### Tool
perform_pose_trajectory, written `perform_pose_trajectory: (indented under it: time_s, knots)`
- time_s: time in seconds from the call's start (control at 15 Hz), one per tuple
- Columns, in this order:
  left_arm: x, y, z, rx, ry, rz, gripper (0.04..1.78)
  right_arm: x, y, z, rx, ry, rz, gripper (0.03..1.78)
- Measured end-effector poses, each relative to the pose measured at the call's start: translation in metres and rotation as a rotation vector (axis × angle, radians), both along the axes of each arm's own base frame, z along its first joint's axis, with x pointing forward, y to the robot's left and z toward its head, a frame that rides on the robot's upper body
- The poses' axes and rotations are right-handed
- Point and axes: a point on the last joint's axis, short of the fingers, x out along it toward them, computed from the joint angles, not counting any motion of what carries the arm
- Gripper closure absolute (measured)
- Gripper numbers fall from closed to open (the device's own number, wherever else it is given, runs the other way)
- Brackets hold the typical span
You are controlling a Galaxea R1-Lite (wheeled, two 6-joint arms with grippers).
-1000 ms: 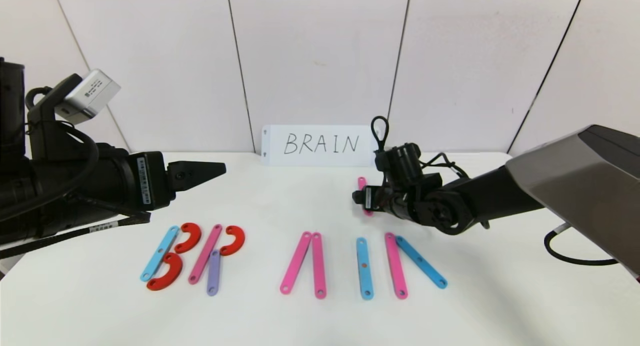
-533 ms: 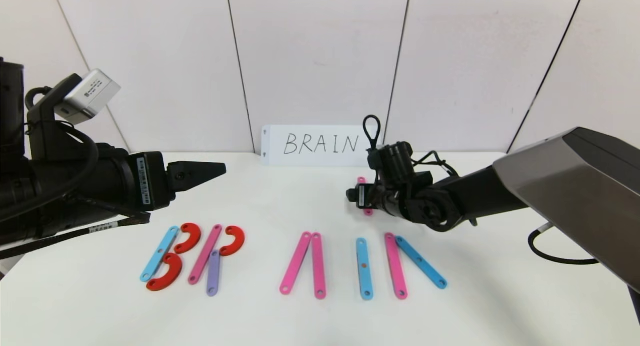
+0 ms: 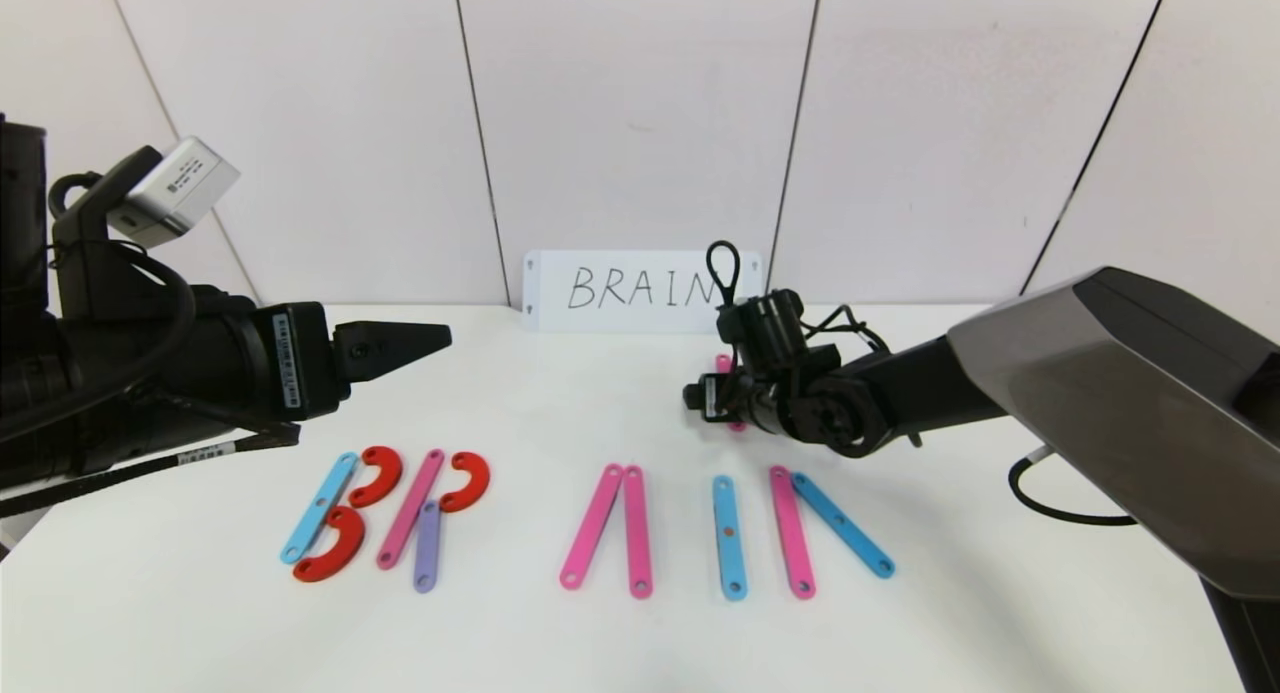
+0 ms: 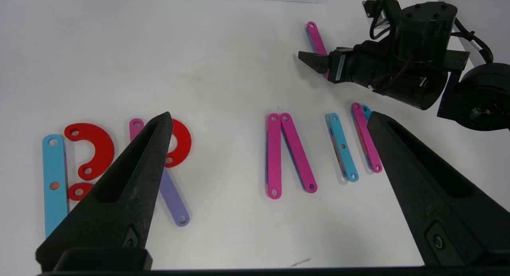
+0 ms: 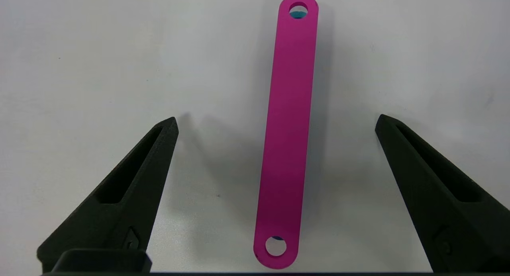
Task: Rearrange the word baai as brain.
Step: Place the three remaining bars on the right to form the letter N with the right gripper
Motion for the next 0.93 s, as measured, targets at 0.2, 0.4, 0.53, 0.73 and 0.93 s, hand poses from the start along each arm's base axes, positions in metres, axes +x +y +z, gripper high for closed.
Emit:
perform_pose_trajectory:
  time_s: [0.2,0.4,0.53,0.73,0.93]
  knots:
    - [0.0,0.0,0.0,0.0,0.0,0.0,0.12,0.0015,-0.0008,-0.0026,-0.007,0.002,-0.002,0.09]
    - [0.0,0.0,-0.0004,0.001,0.002,0.0,0.12,0.0025,-0.0016,-0.0031,-0.009,0.001,-0.004,0.29]
    - [0.0,0.0,-0.0005,0.001,0.002,0.0,0.12,0.0032,-0.0021,-0.0034,-0.011,0.0,-0.008,0.55]
    - [0.0,0.0,-0.0005,0.0,0.002,0.0,0.12,0.004,-0.0034,-0.0032,-0.014,-0.002,-0.01,1.11]
    - [0.0,0.0,-0.0006,0.001,0.002,0.0,0.12,0.0049,-0.0051,-0.0032,-0.014,-0.002,-0.014,1.49]
